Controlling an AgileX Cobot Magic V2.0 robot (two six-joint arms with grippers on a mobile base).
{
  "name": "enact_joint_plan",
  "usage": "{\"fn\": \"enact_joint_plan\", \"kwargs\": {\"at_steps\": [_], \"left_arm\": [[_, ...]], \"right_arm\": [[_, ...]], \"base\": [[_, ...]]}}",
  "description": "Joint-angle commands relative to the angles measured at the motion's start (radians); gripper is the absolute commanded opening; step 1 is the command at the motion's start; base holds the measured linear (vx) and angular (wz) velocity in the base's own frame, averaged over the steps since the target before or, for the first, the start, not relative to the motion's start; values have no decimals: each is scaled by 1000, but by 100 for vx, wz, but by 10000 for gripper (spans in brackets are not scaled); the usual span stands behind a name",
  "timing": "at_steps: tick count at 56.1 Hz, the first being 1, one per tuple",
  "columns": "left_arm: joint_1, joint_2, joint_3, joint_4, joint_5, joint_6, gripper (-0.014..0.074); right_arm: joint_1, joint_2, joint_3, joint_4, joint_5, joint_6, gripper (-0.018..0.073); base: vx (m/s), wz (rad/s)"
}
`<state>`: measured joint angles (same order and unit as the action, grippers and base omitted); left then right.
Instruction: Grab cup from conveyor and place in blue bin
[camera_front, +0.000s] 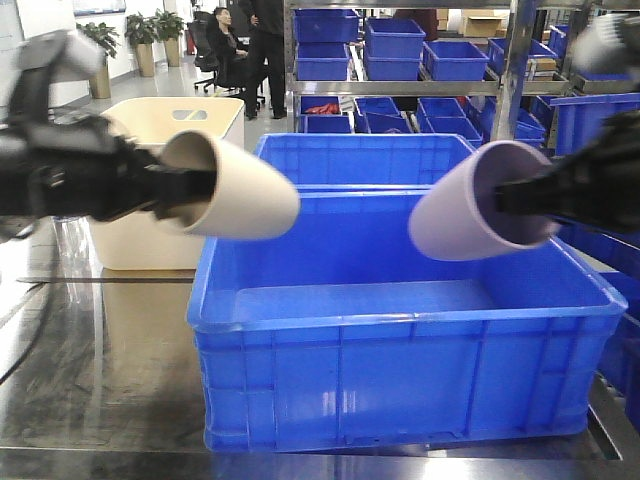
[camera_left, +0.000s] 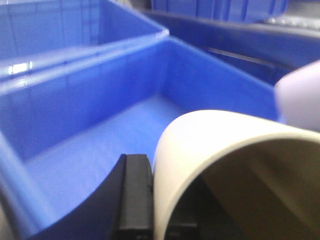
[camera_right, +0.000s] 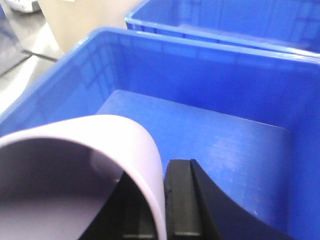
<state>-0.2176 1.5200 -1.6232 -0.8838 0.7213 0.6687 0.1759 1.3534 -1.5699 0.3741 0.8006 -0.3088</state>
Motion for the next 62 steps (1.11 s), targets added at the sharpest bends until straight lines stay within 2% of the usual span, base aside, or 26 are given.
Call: {"fn": "enact_joint_plan", "kwargs": {"at_steps": [1,6,14,23,29,34,36,39,42,44,47,50,56,62], "left_arm": [[-24,78,-127,-58,-60,6,15],[-41,161,-202,-59,-53,6,69],[-67,255,-255,-60,-54,50,243],[-72,291,-255,-60,-55,28,471],[-71,279,-258,-63,-37,28,526],[-71,239,-260,-35,3,31,454],[-71,214,-260,-3,18,29,377],[-71,178,-260,56,48,26,238],[-71,133,-260,122,78,2,71],[-68,96,-258,175,100,-25,-10],[-50,36,-236,208,112,-93,-9],[-23,-26,-186,223,109,-127,-6],[13,-175,-40,237,79,-98,-4],[22,-351,206,249,-3,-29,-3]], "right_arm": [[11,86,-113,4,-81,-12,-6],[11,171,-154,3,-83,-23,17],[11,247,-155,4,-107,-23,124],[11,272,-154,4,-115,-22,351],[10,257,-154,4,-116,-11,486],[10,223,-154,-1,-97,-7,470],[10,206,-154,-5,-83,-7,430],[10,174,-154,-16,-44,2,319],[10,134,-154,-52,13,26,140],[10,99,-154,-90,49,45,5],[10,44,-148,-141,93,77,-15],[10,-38,-110,-189,94,110,-15],[10,-234,42,-271,21,131,-11],[10,-470,273,-309,-106,130,-9]], "base": [[0,0],[0,0],[0,0],[0,0],[0,0],[0,0],[0,0],[0,0],[0,0],[0,0],[0,0],[0,0],[0,0],[0,0]]}}
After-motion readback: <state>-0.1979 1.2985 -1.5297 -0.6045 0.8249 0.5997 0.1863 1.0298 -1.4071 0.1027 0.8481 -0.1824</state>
